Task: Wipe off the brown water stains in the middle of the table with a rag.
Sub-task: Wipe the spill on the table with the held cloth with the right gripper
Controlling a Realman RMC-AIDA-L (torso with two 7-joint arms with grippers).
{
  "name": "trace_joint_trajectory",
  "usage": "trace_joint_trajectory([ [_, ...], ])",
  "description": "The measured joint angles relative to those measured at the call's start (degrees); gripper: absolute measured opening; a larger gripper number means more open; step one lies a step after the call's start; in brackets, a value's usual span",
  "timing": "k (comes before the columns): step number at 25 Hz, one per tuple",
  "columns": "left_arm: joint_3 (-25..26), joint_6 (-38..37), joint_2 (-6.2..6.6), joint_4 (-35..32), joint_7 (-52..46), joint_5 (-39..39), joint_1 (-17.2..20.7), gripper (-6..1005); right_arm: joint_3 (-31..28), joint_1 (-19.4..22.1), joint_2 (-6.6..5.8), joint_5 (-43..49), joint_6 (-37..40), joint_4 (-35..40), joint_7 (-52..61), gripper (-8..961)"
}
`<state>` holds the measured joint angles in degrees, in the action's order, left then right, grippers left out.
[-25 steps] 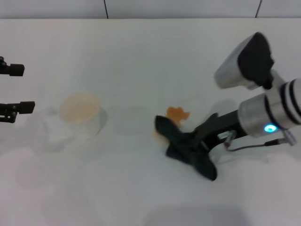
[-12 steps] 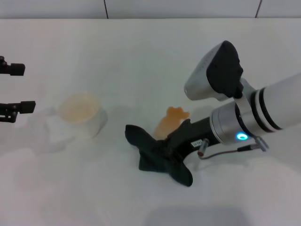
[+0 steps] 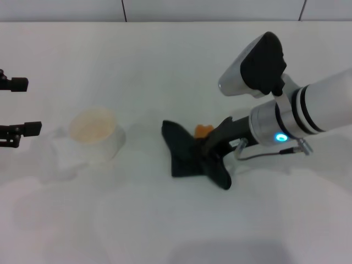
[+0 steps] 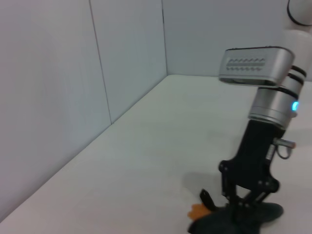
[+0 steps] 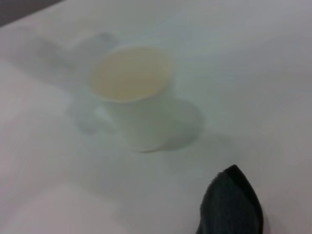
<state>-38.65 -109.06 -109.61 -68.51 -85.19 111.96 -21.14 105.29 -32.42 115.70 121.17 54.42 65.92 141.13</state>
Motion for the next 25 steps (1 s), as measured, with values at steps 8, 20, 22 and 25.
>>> trace_joint_trajectory([
  [8,0.1,0.1,-0.33,-0.1,0.0,0.0,0.2,863,-4.5,-1.2,-0.15,2.7,-2.4,-2.6,-0.3,84],
  [20,0.1,0.4,-0.33,-0.1,0.0,0.0,0.2,863,-11.3,-0.8,-0.36,5.4,-2.1,-3.5,-0.5,84],
  [22,0.1,0.5,-0.33,-0.1,0.0,0.1,0.2,863,-10.9,-0.5,-0.23,5.4,-2.0,-3.5,-0.6,84],
  [25,0.1,0.7,-0.33,-0.1,0.0,0.1,0.0,863,-8.4,-0.4,0.05,4.8,-1.5,-3.1,-0.5,84],
])
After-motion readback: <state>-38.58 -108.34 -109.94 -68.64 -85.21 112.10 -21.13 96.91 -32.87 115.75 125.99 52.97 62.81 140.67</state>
